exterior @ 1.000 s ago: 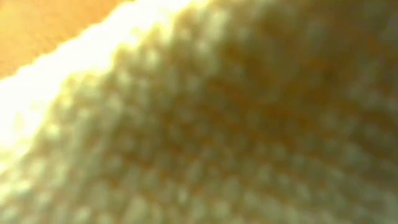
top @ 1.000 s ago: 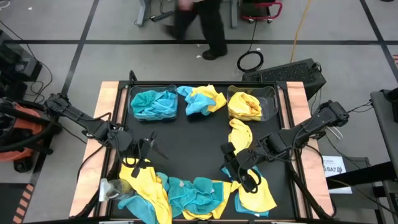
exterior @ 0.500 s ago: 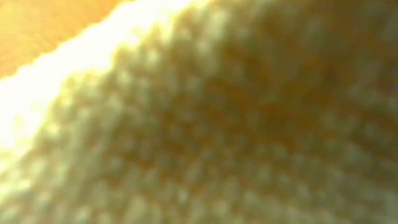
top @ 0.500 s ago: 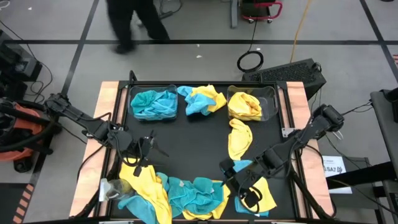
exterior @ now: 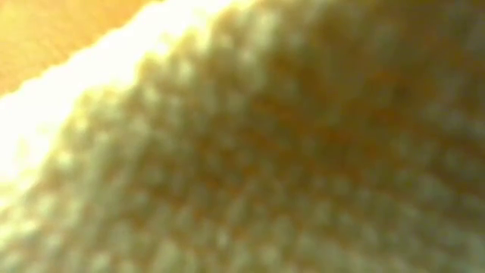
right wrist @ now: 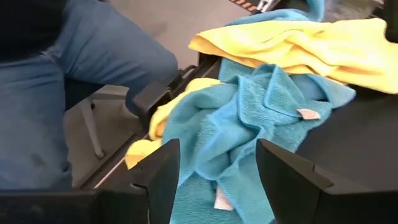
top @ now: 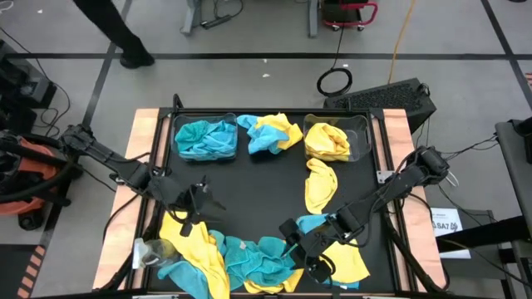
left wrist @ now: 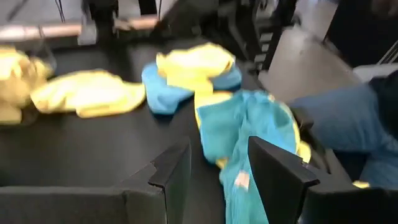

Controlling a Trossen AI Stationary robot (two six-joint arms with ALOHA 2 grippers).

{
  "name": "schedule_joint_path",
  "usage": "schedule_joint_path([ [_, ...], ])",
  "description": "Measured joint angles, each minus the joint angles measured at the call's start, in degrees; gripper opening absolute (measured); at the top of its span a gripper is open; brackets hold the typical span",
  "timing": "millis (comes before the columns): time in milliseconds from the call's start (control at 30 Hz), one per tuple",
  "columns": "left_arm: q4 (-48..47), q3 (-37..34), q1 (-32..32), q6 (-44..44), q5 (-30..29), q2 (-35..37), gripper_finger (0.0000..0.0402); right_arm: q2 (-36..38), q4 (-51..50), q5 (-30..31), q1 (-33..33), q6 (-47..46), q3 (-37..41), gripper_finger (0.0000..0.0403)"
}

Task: Sort microfiber towel by color & place in baskets
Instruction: Put the yellow microfiber cloth into the right transparent bin

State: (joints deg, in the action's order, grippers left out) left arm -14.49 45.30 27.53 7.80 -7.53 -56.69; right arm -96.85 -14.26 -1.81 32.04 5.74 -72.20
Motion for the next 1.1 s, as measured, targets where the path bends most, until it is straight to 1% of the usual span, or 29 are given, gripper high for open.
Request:
schedule_joint_path([
  [133, -3.22, 0.0, 0.0, 2.99, 1.5, -3.37, 0.0166, 0.01, 0.23, -0.03, -0.48, -0.4, 0.0, 0.0203],
  [300, -7.62, 0.41, -0.16, 7.02, 7.09, -7.97, 0.0166, 0.01, 0.09, -0.04, -0.5, -0.36, 0.0, 0.0203],
  [500, -19.01, 2.76, -0.19, 11.53, 8.56, -11.52, 0.0166, 0.01, -0.21, -0.03, -1.4, 0.16, 0.0, 0.0203],
  [733, -29.54, 2.82, -0.17, 14.68, 14.71, -16.39, 0.0166, 0.01, -0.27, -0.03, -2.09, 0.8, 0.0, 0.0203],
  [867, -31.62, 2.82, -0.17, 15.85, 18.03, -19.93, 0.0166, 0.03, -0.31, -0.03, -2.09, 0.96, 0.0, 0.0203],
  [1033, -31.31, 2.82, -0.11, 15.17, 19.03, -24.31, 0.0166, 0.03, -0.38, -0.03, -2.09, 0.96, 0.0, 0.0203],
  [1100, -31.22, 2.82, 0.21, 14.14, 20.72, -25.85, 0.0166, 0.03, -0.44, -0.01, -2.09, 0.96, 0.0, 0.0203],
])
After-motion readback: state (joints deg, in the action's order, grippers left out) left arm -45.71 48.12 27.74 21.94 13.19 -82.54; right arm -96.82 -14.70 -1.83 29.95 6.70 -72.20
